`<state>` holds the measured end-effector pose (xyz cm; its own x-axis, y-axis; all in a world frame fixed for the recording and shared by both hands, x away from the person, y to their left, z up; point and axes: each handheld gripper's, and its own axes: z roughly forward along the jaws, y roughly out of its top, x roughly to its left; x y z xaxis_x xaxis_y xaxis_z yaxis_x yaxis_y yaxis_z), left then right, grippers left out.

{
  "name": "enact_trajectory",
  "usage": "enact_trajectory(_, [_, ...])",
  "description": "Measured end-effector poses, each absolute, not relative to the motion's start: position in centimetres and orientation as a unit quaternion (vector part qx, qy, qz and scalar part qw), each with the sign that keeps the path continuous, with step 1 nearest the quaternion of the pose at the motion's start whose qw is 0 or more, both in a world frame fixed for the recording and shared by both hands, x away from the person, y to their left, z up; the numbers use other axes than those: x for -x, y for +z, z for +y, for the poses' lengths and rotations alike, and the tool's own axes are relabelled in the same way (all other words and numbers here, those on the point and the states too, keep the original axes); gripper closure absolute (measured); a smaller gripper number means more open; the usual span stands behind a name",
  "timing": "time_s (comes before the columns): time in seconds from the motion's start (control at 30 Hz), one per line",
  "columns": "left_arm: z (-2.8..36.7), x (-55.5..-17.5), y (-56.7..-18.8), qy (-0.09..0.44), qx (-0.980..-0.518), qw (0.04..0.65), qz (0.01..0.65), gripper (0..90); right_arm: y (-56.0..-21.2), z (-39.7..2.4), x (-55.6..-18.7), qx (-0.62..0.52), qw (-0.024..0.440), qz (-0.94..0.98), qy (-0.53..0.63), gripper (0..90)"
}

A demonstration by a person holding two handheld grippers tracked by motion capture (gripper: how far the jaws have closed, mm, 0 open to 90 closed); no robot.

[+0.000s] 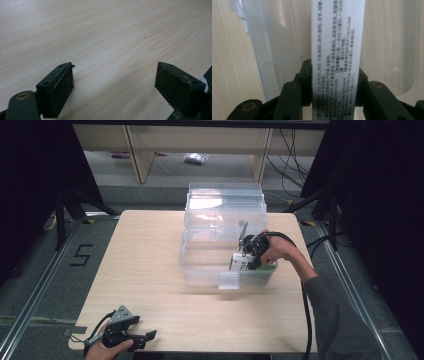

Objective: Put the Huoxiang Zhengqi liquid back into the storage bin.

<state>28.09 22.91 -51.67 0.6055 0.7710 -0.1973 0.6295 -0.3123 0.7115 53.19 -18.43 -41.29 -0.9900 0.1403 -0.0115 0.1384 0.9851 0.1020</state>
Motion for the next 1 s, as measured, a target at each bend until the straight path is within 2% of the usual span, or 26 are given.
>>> enact_trajectory(0.33, [22.9, -28.1, -51.7, 0.089, -0.805, 0.393, 0.435, 14.8, -41.3, -18.3, -53.4, -0.063, 0.016, 0.997, 0.051, 62.2])
enact_trajectory(0.6, [22.9, -28.1, -51.6, 0.089, -0.806, 0.391, 0.435, 14.8, -39.9, -18.8, -52.9, -0.092, 0.012, 0.992, 0.082, 61.7])
enact_trajectory(1.0, [22.9, -28.0, -51.7, 0.093, -0.804, 0.395, 0.435, 14.8, -37.1, -19.4, -52.5, -0.114, 0.034, 0.983, 0.137, 59.5])
